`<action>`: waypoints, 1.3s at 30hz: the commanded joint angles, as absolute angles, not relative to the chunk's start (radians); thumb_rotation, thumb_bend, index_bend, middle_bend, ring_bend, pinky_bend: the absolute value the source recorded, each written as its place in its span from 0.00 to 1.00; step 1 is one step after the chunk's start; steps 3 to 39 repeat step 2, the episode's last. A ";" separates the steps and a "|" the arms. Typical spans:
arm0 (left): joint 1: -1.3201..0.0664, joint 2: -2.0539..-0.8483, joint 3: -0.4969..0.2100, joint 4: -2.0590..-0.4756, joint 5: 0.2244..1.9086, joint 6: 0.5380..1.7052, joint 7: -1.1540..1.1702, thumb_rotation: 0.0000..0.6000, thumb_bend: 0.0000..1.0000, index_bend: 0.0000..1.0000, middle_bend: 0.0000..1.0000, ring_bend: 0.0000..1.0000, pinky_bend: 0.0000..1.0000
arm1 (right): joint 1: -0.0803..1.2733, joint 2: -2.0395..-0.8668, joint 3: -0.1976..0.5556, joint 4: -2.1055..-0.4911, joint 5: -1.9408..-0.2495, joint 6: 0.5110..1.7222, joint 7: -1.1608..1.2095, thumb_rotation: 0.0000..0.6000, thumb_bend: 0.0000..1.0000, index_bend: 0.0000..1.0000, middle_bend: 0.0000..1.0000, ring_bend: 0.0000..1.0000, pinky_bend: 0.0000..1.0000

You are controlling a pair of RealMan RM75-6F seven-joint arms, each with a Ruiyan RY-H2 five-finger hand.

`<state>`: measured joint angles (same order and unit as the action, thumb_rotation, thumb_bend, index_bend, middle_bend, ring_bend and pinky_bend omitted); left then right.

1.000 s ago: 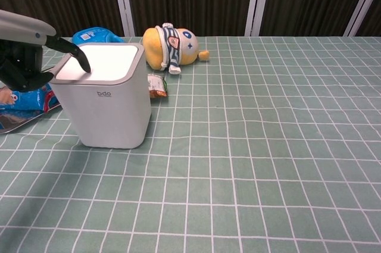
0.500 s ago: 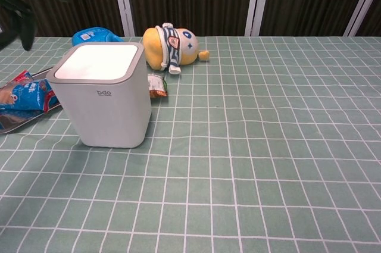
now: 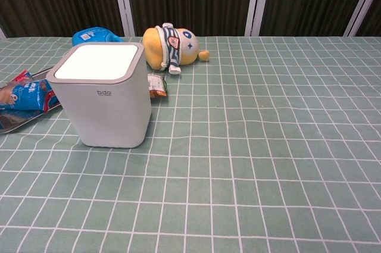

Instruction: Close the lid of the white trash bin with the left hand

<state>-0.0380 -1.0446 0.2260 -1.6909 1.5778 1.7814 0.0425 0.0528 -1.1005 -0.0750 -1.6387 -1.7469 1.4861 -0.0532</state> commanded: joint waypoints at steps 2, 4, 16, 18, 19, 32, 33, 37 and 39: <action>-0.007 -1.050 0.202 -1.679 1.540 1.731 0.051 1.00 0.43 0.04 0.00 0.00 0.00 | 0.054 -1.106 -0.073 -1.641 -1.737 1.481 -0.065 1.00 0.25 0.00 0.00 0.00 0.00; -0.007 -1.050 0.202 -1.679 1.540 1.731 0.051 1.00 0.43 0.04 0.00 0.00 0.00 | 0.054 -1.106 -0.073 -1.641 -1.737 1.481 -0.065 1.00 0.25 0.00 0.00 0.00 0.00; -0.007 -1.050 0.202 -1.679 1.540 1.731 0.051 1.00 0.43 0.04 0.00 0.00 0.00 | 0.054 -1.106 -0.073 -1.641 -1.737 1.481 -0.065 1.00 0.25 0.00 0.00 0.00 0.00; -0.007 -1.050 0.202 -1.679 1.540 1.731 0.051 1.00 0.43 0.04 0.00 0.00 0.00 | 0.054 -1.106 -0.073 -1.641 -1.737 1.481 -0.065 1.00 0.25 0.00 0.00 0.00 0.00; -0.007 -1.050 0.202 -1.679 1.540 1.731 0.051 1.00 0.43 0.04 0.00 0.00 0.00 | 0.054 -1.106 -0.073 -1.641 -1.737 1.481 -0.065 1.00 0.25 0.00 0.00 0.00 0.00; -0.007 -1.050 0.202 -1.679 1.540 1.731 0.051 1.00 0.43 0.04 0.00 0.00 0.00 | 0.054 -1.106 -0.073 -1.641 -1.737 1.481 -0.065 1.00 0.25 0.00 0.00 0.00 0.00; -0.007 -1.050 0.202 -1.679 1.540 1.731 0.051 1.00 0.43 0.04 0.00 0.00 0.00 | 0.054 -1.106 -0.073 -1.641 -1.737 1.481 -0.065 1.00 0.25 0.00 0.00 0.00 0.00; -0.007 -1.050 0.202 -1.679 1.540 1.731 0.051 1.00 0.43 0.04 0.00 0.00 0.00 | 0.054 -1.106 -0.073 -1.641 -1.737 1.481 -0.065 1.00 0.25 0.00 0.00 0.00 0.00; -0.007 -1.050 0.202 -1.679 1.540 1.731 0.051 1.00 0.43 0.04 0.00 0.00 0.00 | 0.054 -1.106 -0.073 -1.641 -1.737 1.481 -0.065 1.00 0.25 0.00 0.00 0.00 0.00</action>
